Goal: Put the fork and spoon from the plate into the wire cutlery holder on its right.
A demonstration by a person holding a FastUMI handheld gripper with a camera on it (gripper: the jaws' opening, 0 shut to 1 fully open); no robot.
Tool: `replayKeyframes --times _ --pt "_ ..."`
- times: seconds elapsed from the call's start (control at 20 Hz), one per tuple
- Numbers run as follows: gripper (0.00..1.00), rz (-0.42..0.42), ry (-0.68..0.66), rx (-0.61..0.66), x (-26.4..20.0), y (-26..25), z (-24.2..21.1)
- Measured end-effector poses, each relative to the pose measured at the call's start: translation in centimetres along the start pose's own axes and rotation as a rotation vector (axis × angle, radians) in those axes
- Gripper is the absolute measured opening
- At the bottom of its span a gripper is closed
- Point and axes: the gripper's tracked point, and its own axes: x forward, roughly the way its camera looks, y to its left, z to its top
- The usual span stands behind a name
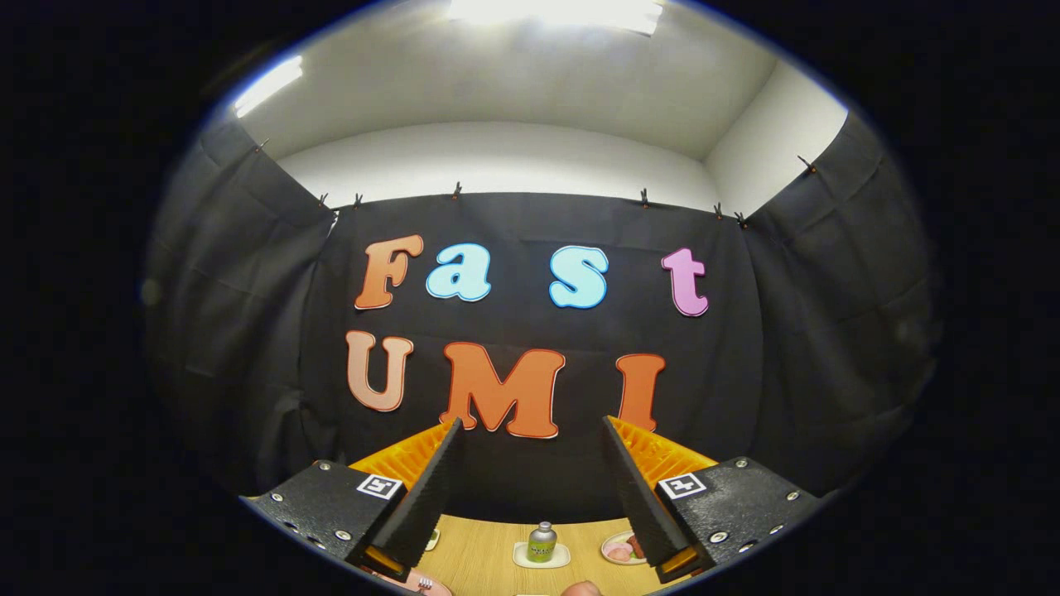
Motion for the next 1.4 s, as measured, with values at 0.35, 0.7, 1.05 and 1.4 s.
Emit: replayKeyframes --times 0.35,0.7,1.05,1.4 --pt "0.97 0.044 0.092 -0.024 -0.4 3.2 -4.8" --pt "0.96 0.119 0.212 0.0 -1.3 7.6 -11.0" --pt "0.95 0.242 0.463 0.012 -2.8 13.3 -19.7" --pt "0.95 0.319 0.803 0.003 -6.4 17.9 -30.4"
